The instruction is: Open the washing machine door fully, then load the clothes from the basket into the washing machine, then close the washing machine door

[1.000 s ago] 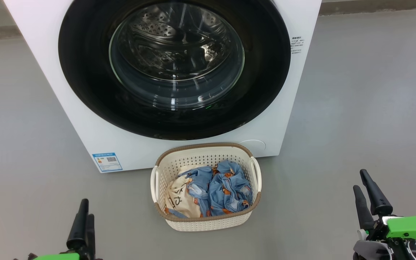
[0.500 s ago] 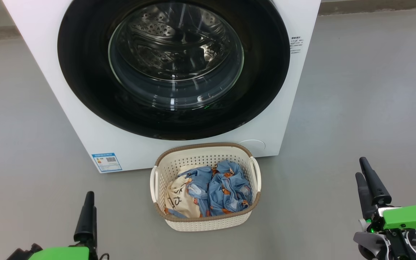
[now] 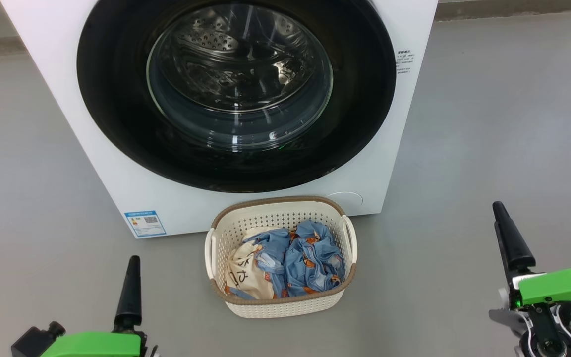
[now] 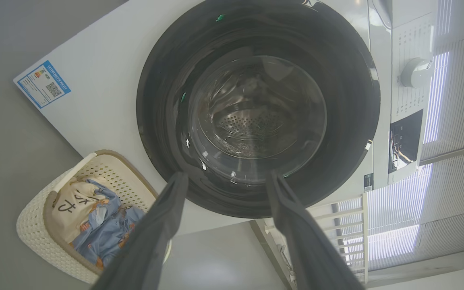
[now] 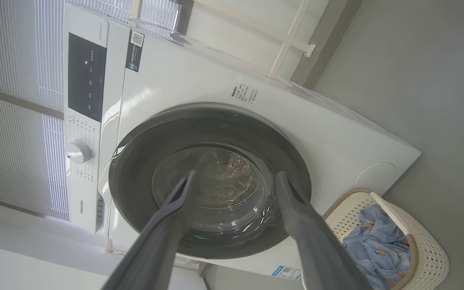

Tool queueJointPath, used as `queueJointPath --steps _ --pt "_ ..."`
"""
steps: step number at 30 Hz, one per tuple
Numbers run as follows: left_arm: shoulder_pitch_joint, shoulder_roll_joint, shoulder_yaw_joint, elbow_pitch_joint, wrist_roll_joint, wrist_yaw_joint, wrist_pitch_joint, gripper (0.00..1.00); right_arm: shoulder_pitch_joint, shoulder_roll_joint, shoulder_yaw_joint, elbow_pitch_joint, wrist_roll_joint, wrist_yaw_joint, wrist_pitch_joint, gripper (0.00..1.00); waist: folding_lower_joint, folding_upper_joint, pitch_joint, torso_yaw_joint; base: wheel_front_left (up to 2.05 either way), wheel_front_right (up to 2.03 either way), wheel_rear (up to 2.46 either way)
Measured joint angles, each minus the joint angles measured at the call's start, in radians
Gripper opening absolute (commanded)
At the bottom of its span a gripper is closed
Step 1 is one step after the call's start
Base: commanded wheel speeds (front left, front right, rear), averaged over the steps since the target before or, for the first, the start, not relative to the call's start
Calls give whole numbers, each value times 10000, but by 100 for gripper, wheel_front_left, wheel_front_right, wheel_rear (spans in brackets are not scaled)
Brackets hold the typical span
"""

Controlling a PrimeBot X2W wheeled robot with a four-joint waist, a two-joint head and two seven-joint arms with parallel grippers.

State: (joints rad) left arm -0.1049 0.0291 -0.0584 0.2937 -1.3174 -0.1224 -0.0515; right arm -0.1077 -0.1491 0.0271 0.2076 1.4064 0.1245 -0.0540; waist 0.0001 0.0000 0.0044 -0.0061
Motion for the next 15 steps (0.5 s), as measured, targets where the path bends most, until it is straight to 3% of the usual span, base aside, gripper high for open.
queueJointPath --steps 15 --pt "-233 23 -81 115 2251 -2 -385 100 -293 -399 376 -6 -1914 0 -368 100 0 0 -2 -30 0 0 0"
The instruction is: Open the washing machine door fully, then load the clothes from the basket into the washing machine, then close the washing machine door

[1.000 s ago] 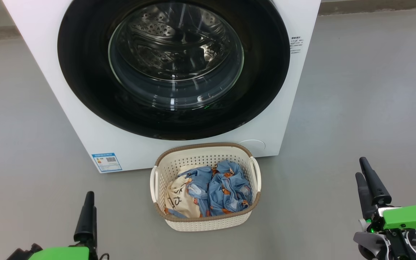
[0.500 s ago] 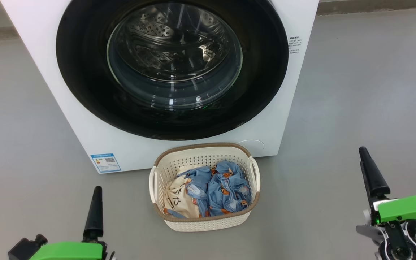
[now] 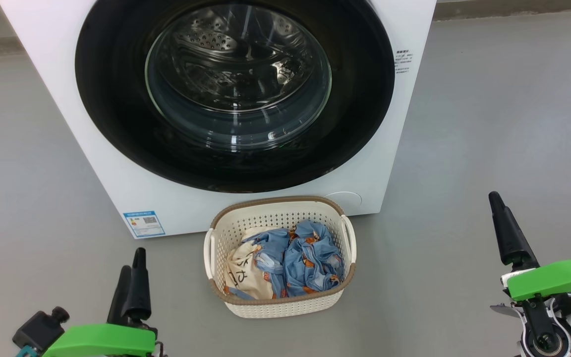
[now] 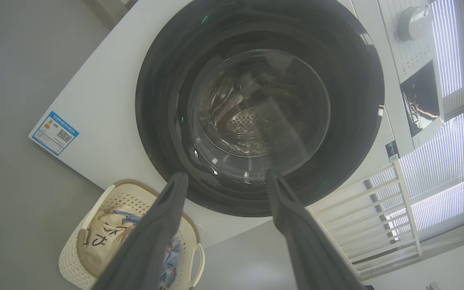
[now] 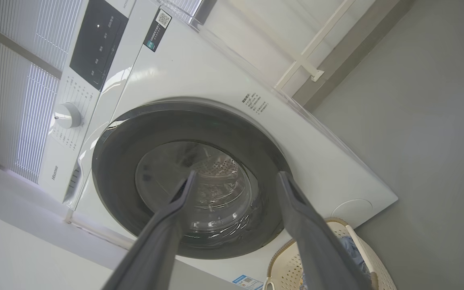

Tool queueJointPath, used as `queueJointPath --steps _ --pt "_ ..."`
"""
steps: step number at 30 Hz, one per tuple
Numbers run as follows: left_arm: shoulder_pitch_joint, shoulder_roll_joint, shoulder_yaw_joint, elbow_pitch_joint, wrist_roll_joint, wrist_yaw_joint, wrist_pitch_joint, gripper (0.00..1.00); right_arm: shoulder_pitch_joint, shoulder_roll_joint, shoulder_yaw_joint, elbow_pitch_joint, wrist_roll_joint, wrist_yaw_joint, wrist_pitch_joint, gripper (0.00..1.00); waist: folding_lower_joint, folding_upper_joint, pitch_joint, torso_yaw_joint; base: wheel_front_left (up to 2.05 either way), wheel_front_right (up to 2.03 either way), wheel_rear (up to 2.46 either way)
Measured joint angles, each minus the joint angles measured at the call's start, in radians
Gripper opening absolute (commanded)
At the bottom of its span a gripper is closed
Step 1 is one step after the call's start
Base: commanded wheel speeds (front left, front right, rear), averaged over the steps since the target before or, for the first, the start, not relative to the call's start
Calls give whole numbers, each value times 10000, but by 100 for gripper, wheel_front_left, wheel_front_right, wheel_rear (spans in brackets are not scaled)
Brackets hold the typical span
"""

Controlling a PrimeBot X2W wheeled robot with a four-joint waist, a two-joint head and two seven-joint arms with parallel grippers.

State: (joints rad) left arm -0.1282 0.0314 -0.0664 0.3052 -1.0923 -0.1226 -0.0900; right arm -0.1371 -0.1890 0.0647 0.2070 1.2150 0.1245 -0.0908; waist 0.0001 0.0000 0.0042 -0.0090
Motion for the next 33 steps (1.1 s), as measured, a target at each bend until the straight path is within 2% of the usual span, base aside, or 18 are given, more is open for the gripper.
queueJointPath --steps 12,22,33 --pt "-173 8 -213 19 2111 111 -360 100 -355 -368 479 593 -2075 0 -357 100 0 0 51 -17 0 0 0" --pt "-309 21 -504 328 4023 594 -656 100 -737 -591 1043 965 -3404 2 -669 100 0 0 68 -52 0 0 0" --pt "-586 46 -709 606 5172 802 -997 100 -928 -867 1321 1256 -4334 2 -972 100 0 0 83 -65 0 0 0"
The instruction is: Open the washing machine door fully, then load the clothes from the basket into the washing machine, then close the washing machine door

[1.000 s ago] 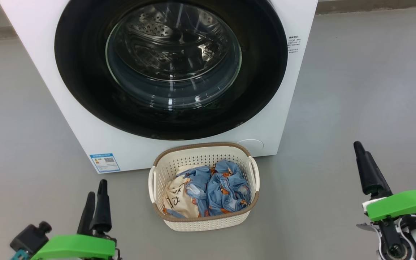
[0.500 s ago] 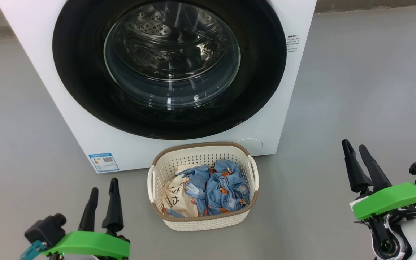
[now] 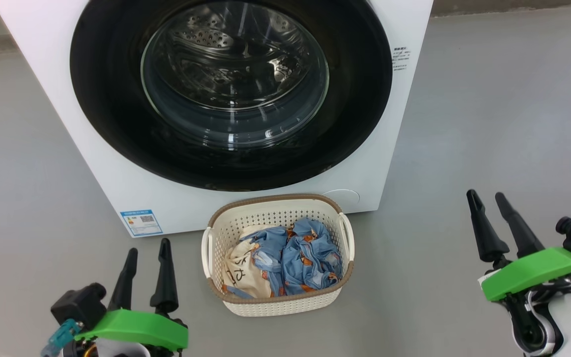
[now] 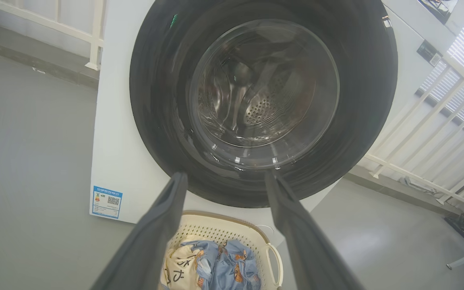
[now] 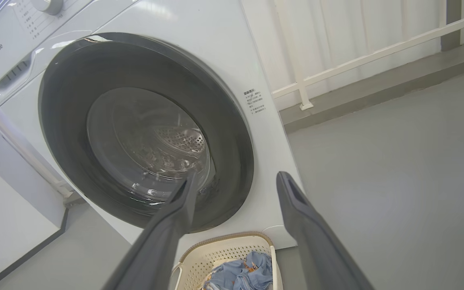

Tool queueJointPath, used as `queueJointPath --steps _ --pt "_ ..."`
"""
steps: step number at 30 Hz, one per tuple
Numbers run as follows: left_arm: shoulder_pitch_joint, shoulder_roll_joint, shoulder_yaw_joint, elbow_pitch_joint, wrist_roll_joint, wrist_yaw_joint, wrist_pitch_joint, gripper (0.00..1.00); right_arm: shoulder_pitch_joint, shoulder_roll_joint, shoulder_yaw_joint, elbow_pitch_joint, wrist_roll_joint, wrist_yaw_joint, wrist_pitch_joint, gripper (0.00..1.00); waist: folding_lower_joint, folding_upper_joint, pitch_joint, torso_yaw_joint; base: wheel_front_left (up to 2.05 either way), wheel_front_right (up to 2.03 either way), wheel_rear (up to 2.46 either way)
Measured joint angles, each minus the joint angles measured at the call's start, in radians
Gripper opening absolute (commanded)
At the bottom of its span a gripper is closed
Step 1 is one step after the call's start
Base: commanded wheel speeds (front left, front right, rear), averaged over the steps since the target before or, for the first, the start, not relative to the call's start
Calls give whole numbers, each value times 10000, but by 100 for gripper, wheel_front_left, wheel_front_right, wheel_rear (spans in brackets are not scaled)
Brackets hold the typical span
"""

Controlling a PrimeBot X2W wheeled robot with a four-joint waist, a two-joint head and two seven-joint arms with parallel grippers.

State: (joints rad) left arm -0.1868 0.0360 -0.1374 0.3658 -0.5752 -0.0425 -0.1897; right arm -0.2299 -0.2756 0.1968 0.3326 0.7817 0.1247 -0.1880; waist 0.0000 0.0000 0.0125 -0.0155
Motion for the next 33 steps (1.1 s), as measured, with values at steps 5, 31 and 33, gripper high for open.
queueJointPath --steps 5,31,33 --pt "-13 0 -121 46 453 8 -142 100 -292 -79 69 58 -489 2 -163 100 0 0 0 -10 0 0 0" --pt "-254 13 -449 186 2029 259 -585 100 -697 -414 619 247 -1758 2 -616 100 0 0 -28 14 0 0 0" --pt "-254 15 -449 188 2029 259 -585 100 -697 -414 621 247 -1758 2 -616 100 0 0 -33 11 0 0 0"
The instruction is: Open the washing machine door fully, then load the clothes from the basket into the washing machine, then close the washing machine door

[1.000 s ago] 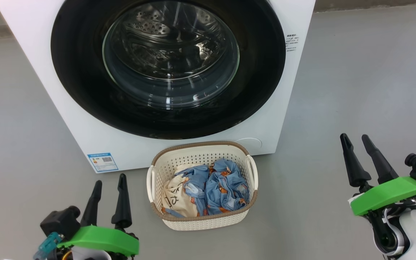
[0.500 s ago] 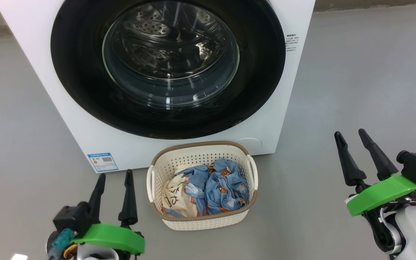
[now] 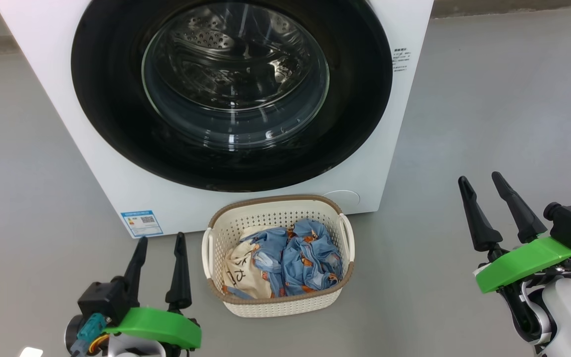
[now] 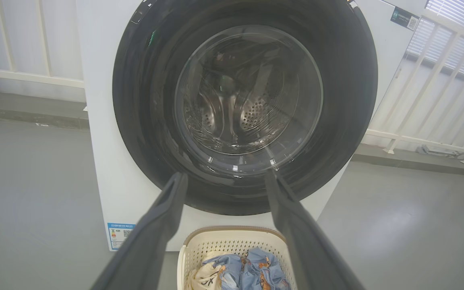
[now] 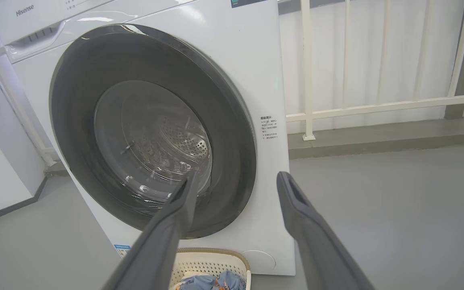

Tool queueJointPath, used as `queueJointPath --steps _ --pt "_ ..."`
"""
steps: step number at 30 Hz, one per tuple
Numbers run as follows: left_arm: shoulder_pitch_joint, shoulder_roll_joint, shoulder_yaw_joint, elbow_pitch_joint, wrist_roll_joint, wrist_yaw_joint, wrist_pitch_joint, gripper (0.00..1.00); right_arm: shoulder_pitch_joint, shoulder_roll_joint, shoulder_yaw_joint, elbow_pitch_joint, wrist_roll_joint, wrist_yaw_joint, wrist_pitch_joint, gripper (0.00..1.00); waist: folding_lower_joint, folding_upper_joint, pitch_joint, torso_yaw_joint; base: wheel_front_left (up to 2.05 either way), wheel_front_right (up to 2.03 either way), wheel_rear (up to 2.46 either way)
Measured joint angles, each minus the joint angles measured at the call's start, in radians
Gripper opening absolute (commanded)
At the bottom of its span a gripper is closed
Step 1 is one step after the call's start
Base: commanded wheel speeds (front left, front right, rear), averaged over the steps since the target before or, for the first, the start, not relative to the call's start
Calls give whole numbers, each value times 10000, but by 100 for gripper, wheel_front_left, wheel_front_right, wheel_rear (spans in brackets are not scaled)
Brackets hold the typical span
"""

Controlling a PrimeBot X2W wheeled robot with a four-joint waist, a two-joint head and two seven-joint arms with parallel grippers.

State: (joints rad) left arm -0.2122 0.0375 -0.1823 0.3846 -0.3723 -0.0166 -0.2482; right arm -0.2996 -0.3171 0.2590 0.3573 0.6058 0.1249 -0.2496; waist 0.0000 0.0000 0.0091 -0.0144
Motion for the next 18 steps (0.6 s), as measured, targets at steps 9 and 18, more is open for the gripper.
queueJointPath --steps 9,18 --pt "0 0 2 2 2 2 0 100 0 0 15 0 0 0 0 100 0 0 -14 -13 0 0 0" --pt "0 0 6 15 2 2 0 100 0 2 48 40 0 0 0 100 1 0 -31 2 0 0 0"
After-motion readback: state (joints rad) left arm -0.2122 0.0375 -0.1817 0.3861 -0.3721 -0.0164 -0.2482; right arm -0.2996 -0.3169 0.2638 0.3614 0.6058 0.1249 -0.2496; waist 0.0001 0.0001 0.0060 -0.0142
